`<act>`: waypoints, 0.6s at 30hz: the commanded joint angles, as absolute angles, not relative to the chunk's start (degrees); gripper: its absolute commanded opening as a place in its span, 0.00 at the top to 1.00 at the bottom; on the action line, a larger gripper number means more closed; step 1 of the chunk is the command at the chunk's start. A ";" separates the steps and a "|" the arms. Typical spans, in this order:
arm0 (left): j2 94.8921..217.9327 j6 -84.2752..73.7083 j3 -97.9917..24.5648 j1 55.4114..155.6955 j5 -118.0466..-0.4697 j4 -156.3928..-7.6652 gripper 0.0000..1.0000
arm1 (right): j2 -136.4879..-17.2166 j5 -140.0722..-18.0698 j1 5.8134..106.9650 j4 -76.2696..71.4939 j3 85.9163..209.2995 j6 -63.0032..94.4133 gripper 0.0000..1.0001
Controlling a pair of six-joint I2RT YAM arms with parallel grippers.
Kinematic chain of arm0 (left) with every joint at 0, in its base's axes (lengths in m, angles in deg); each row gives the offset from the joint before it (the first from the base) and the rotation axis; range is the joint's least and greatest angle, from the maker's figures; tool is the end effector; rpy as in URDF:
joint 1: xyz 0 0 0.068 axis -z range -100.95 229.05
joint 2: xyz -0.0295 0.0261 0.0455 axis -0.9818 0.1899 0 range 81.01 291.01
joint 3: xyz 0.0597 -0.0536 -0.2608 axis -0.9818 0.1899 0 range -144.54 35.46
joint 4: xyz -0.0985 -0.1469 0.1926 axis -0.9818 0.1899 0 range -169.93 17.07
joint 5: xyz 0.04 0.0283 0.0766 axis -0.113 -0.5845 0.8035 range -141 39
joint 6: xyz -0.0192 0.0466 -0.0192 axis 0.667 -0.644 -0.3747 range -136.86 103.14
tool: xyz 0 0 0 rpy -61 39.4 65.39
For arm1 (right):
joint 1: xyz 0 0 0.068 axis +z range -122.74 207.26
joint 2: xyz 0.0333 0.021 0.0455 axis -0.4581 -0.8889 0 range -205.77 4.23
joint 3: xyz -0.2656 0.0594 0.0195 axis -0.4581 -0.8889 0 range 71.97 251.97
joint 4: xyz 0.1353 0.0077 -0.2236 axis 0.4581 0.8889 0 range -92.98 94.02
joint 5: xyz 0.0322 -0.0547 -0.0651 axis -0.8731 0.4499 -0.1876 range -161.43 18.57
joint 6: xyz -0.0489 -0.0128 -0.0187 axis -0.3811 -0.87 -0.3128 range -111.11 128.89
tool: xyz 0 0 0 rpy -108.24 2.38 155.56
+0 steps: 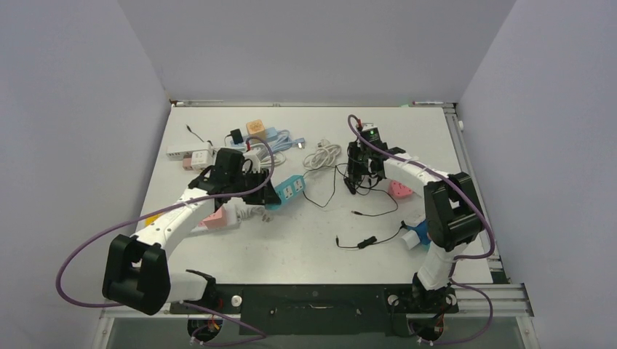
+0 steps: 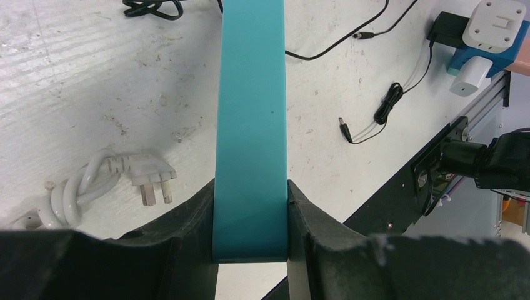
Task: Pull the plug off the socket
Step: Place the socket at the center of the board.
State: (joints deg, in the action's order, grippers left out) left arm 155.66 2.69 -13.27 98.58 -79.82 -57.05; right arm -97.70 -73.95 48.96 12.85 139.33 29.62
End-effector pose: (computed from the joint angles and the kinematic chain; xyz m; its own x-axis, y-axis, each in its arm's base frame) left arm 0.2451 -0.1051 0.2358 -0.8665 -0.0038 -0.4992 0.3206 0.7623 -0.5622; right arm 0.3528 0.1420 0.1978 -0.8096 0.0585 -0.5841 -0.1163 0.9593 0.2572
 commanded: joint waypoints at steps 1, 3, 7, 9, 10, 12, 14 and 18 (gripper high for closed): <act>155.60 4.10 -14.88 100.22 -80.14 -61.39 1.00 | -98.19 -75.33 48.30 9.11 140.21 30.77 0.69; 156.77 5.07 -15.07 100.64 -80.28 -61.91 1.00 | -98.38 -75.59 48.04 8.73 140.35 30.71 0.61; 159.12 6.54 -16.33 100.68 -80.79 -62.20 1.00 | -98.43 -76.69 47.50 8.57 140.52 30.27 0.48; 159.69 7.55 -16.71 100.76 -80.88 -63.07 1.00 | -98.34 -77.18 47.24 8.59 140.63 29.80 0.42; 159.97 8.16 -16.82 100.84 -80.84 -63.58 1.00 | -98.26 -77.42 47.15 8.66 140.77 29.50 0.39; 160.72 9.25 -17.12 101.47 -80.50 -64.72 1.00 | -98.06 -77.66 46.88 8.97 141.03 29.04 0.33; 162.00 10.14 -17.50 102.11 -80.05 -65.72 1.00 | -97.49 -77.71 46.70 9.23 141.22 28.61 0.27; 164.69 11.77 -18.30 102.77 -79.56 -67.55 1.00 | -95.02 -77.95 46.58 9.91 140.98 28.76 0.19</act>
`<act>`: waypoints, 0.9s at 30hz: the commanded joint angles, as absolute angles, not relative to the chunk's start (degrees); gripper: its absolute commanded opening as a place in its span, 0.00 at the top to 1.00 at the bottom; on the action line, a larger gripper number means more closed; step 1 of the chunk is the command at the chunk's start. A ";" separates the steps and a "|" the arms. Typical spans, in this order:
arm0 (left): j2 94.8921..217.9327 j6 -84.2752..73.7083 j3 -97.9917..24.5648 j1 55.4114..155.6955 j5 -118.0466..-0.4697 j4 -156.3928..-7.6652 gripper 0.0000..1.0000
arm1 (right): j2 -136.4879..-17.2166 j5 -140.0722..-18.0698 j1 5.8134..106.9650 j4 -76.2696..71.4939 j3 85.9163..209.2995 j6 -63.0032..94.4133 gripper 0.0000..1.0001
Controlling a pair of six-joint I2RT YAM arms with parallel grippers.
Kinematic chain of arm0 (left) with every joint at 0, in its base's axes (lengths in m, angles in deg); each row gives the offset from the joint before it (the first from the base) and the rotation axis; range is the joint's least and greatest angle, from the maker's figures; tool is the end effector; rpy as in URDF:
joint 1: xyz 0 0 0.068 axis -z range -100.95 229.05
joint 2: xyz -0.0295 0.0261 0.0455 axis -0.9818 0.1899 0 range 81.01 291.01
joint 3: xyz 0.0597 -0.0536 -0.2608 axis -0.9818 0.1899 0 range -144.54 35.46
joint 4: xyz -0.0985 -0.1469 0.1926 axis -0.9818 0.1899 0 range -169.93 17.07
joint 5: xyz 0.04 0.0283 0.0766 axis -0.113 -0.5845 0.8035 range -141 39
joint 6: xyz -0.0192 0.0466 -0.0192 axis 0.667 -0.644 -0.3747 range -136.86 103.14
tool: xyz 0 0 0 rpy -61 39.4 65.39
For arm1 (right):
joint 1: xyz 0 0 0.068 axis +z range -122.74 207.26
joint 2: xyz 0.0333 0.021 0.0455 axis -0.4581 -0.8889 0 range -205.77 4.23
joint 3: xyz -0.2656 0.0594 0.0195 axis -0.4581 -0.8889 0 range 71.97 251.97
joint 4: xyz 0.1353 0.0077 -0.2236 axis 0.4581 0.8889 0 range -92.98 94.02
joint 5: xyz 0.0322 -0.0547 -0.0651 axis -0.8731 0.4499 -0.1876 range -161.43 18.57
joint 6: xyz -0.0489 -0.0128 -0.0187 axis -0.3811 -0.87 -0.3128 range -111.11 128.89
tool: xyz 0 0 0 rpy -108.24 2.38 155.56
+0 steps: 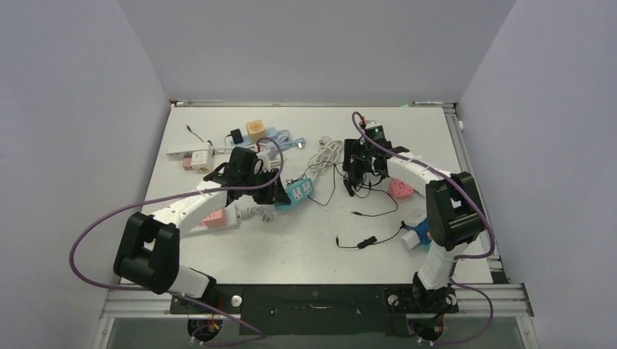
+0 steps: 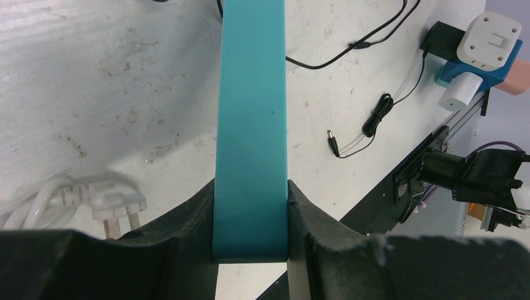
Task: Pull the plug off the socket
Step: Place the socket at the center of the board.
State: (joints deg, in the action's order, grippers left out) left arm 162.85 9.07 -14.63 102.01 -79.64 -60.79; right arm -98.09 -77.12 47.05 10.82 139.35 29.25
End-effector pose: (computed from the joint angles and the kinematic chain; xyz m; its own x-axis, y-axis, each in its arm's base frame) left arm 0.2594 -0.1284 0.2152 -0.9140 -0.0296 -0.4046 0.2457 0.7531 -0.6103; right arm 0.3599 0.1332 0.1981 -0.8018 0.0795 -0.5922 -0.1273 0.9456 0.2992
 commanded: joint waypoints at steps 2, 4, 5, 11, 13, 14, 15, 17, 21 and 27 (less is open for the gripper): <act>165.74 12.67 -18.37 103.22 -78.84 -68.83 1.00 | -92.90 -78.70 46.59 9.61 139.91 29.04 0.15; 166.69 13.58 -18.50 103.95 -77.90 -70.14 1.00 | -90.10 -79.32 46.60 9.32 138.33 29.62 0.11; 167.16 14.03 -18.56 104.38 -77.49 -70.78 1.00 | -88.73 -79.54 46.60 9.31 137.52 29.83 0.10; 170.66 17.58 -19.20 107.49 -75.07 -76.53 1.00 | -78.66 -81.53 46.60 9.75 132.27 31.16 0.07; 172.01 19.24 -19.13 108.13 -74.84 -78.85 1.00 | -75.97 -82.96 46.60 9.54 130.43 31.88 0.07; 172.78 20.05 -19.12 108.47 -74.66 -81.00 1.00 | -74.64 -83.76 46.60 9.37 129.56 32.21 0.07; 173.49 20.79 -19.36 108.80 -74.50 -82.87 1.00 | -73.69 -84.50 46.60 9.47 128.85 32.59 0.06; 174.92 22.06 -19.60 109.52 -74.04 -85.22 1.00 | -71.48 -85.38 46.68 9.82 127.52 33.04 0.06; 177.39 24.23 -19.85 110.69 -72.47 -89.96 1.00 | -67.26 -85.30 46.64 10.50 125.24 33.63 0.06; 181.65 25.63 -22.77 112.31 -70.79 -93.81 1.00 | -61.31 -82.82 46.60 11.78 121.22 34.89 0.01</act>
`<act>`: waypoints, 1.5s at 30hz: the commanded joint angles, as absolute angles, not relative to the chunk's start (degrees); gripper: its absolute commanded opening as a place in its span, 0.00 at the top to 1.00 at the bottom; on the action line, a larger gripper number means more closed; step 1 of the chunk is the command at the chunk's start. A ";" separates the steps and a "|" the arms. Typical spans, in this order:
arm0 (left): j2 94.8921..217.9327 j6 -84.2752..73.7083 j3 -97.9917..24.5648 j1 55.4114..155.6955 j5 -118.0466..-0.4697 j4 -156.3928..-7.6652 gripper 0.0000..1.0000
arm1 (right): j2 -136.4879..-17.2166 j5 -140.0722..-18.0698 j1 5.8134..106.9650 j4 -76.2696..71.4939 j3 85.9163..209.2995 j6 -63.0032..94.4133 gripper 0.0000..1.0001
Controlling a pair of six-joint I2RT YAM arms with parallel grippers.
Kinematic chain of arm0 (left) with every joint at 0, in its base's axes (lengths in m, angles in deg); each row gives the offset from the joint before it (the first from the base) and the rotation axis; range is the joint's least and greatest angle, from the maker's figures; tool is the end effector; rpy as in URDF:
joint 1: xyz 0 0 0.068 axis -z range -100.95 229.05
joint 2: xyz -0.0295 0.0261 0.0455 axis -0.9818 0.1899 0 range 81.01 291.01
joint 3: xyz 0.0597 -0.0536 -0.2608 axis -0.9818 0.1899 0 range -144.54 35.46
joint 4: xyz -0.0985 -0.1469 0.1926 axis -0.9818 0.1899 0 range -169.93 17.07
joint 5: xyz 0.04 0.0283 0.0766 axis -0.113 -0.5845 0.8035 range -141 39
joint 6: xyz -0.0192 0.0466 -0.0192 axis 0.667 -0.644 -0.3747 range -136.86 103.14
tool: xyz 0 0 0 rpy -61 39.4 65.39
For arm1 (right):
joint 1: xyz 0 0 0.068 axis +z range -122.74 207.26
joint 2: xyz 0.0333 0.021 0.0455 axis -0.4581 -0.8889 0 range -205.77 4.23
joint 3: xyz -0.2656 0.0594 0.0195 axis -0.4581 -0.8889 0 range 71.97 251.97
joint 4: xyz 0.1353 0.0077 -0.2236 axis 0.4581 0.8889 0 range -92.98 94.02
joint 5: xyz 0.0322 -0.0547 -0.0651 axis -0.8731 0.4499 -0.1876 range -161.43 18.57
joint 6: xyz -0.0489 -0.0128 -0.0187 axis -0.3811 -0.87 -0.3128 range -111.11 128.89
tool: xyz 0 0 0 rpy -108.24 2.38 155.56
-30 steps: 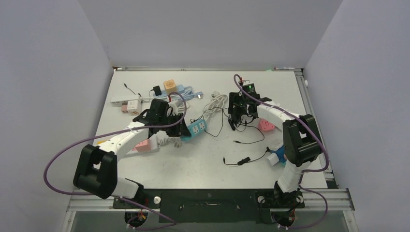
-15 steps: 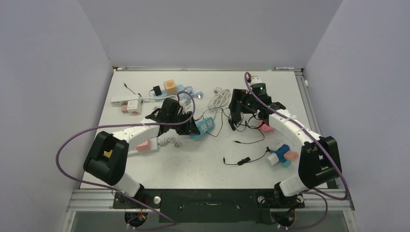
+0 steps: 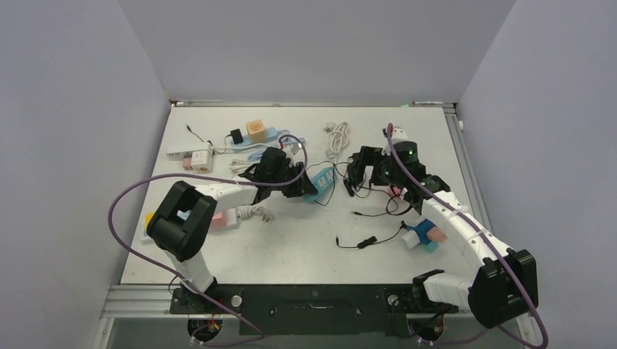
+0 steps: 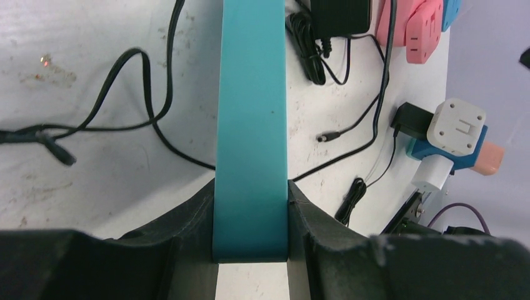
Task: Pull the plug off the socket
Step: Place the socket at the center of the board.
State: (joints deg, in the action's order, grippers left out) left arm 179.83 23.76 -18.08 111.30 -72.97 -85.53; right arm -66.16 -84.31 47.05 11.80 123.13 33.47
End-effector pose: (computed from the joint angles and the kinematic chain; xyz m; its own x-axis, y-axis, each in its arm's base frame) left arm 0.2957 -0.2022 0.1742 -0.8906 -0.1520 -0.4286 0.2088 0.7006 -0.6823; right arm 0.2539 0.0997 0.2774 -0.6883 0.1833 -0.7019 -0.2391 0.8561 0.4582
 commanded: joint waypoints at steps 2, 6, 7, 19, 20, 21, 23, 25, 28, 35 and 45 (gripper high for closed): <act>182.92 25.72 -23.98 112.89 -70.20 -94.50 1.00 | -59.32 -81.91 46.60 12.83 120.33 35.14 0.00; 185.92 26.14 -26.58 113.94 -69.46 -95.81 1.00 | -55.08 -79.54 46.60 15.32 118.89 36.07 0.04; 186.63 26.07 -27.26 114.24 -69.17 -95.77 1.00 | -53.98 -78.72 46.55 15.83 118.52 36.44 0.06; 194.70 22.85 -37.67 116.38 -65.40 -90.54 0.78 | -44.78 -66.97 46.34 23.63 115.79 38.03 0.10; 195.03 22.52 -38.23 116.48 -65.08 -90.03 0.75 | -44.55 -66.57 46.34 24.10 115.71 37.94 0.10; 195.27 22.32 -38.60 116.45 -64.72 -89.55 0.71 | -44.36 -66.22 46.33 24.33 115.52 37.91 0.10; 195.50 21.90 -39.12 116.49 -63.79 -88.12 0.60 | -44.05 -65.68 46.33 24.87 115.04 37.98 0.10; 195.48 20.73 -39.89 116.41 -62.47 -86.12 0.50 | -43.65 -65.15 46.26 25.43 114.64 38.00 0.10; 194.85 18.86 -40.50 116.41 -60.66 -83.21 0.38 | -42.89 -62.62 46.25 27.11 114.59 38.31 0.10; 190.52 15.94 -40.72 116.50 -58.16 -80.14 0.21 | -38.80 -57.67 46.25 29.80 115.30 39.29 0.10; 176.07 13.10 -40.37 116.00 -52.66 -70.42 0.04 | -41.47 -42.10 46.20 44.15 121.26 50.95 0.10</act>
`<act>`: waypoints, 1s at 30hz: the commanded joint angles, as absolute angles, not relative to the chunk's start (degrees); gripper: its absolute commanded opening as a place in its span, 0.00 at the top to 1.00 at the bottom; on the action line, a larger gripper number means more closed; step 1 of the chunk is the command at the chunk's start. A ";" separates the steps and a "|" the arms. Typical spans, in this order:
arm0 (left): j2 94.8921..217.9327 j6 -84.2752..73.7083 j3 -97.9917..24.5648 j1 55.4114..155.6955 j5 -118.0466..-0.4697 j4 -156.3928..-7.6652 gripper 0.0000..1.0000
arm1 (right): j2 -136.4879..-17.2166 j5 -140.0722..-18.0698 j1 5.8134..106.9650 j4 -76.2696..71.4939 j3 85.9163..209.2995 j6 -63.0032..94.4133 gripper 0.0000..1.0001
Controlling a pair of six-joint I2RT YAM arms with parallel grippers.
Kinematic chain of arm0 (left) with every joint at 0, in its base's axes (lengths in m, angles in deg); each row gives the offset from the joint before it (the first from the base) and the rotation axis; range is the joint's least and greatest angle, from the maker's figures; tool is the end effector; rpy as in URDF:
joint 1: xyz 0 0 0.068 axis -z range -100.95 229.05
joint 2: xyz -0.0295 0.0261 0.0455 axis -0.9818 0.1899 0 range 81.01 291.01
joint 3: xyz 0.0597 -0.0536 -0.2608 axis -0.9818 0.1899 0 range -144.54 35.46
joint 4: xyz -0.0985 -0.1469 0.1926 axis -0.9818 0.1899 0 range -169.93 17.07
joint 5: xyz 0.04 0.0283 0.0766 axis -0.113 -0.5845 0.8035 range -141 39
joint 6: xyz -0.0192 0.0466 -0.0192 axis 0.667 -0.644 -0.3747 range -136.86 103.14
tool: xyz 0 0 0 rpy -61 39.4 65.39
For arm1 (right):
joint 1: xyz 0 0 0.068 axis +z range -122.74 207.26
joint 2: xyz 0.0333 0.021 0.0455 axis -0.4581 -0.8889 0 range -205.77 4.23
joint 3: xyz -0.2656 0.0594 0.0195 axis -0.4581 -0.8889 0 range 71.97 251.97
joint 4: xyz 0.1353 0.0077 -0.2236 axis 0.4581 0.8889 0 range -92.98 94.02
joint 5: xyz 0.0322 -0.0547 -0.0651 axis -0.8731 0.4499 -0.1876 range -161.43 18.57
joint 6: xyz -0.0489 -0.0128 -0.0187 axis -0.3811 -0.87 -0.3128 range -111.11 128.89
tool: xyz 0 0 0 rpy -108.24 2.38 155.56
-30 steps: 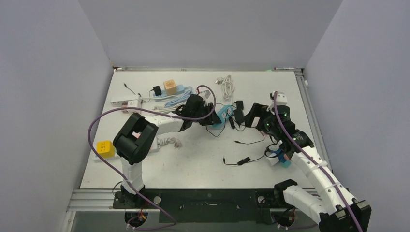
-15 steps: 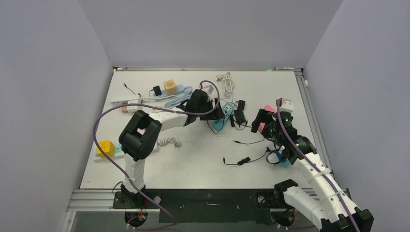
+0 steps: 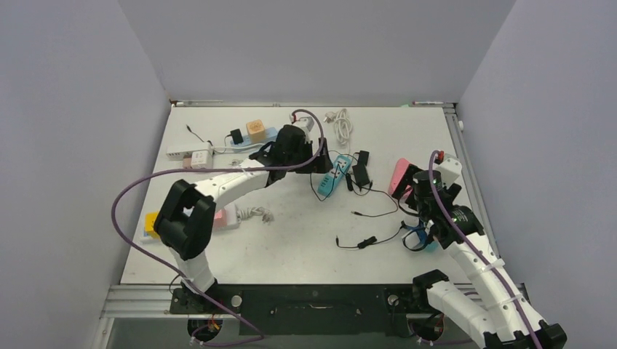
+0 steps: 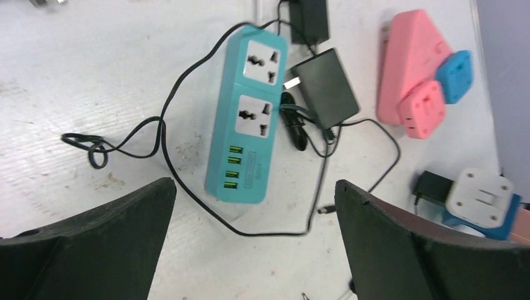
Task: Pull the plug off the socket
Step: Place the socket at the center of the board, then move the socket to the center of the board.
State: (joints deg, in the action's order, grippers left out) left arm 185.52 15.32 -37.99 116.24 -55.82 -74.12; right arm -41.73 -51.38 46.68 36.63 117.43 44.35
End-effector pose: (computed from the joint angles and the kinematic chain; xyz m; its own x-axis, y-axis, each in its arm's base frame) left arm 0.3286 -0.2530 0.2284 -0.7539 -0.0942 -0.6502 0.3004 0.8307 -0.4687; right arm 0.1589 0.0430 0.2920 -0.5327 0.3901 -0.7510 0.2997 0.9169 0.2637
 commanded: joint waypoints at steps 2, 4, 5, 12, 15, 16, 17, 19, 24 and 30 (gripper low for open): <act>172.45 13.05 -40.39 115.48 -53.42 -67.50 0.04 | -40.13 -41.17 46.16 45.63 122.04 53.02 0.10; 168.31 12.96 -39.91 115.15 -55.87 -65.66 0.04 | -39.11 -41.47 46.08 46.41 122.46 54.65 0.10; 166.34 12.43 -39.49 115.05 -56.66 -65.01 0.04 | -39.03 -41.22 46.02 47.17 122.63 55.42 0.10; 156.59 6.93 -36.96 112.72 -58.16 -57.98 0.04 | -45.19 -41.23 45.11 51.62 123.71 57.17 0.10; 152.02 5.80 -32.72 111.82 -58.09 -59.54 0.04 | -47.31 -44.30 43.98 51.56 122.59 56.80 0.10; 150.41 5.42 -31.13 111.71 -57.97 -60.47 0.04 | -48.16 -44.73 43.61 51.92 122.11 56.90 0.10; 148.89 5.04 -29.48 111.67 -57.64 -61.38 0.04 | -48.83 -44.73 43.26 52.57 121.76 57.27 0.10; 146.79 4.33 -26.85 111.50 -56.50 -62.42 0.04 | -50.06 -44.44 42.80 54.24 121.63 58.14 0.10; 144.05 3.87 -22.61 110.77 -57.09 -63.88 0.04 | -51.61 -44.16 42.56 55.09 120.42 60.76 0.10; 141.53 3.42 -22.07 111.11 -56.86 -63.78 0.04 | -56.11 -45.30 42.56 54.30 118.15 62.44 0.10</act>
State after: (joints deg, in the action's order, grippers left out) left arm 145.12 4.85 -22.04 111.17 -57.24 -61.49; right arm -53.62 -45.45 42.99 53.86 119.26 60.35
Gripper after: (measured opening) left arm 0.963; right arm 0.898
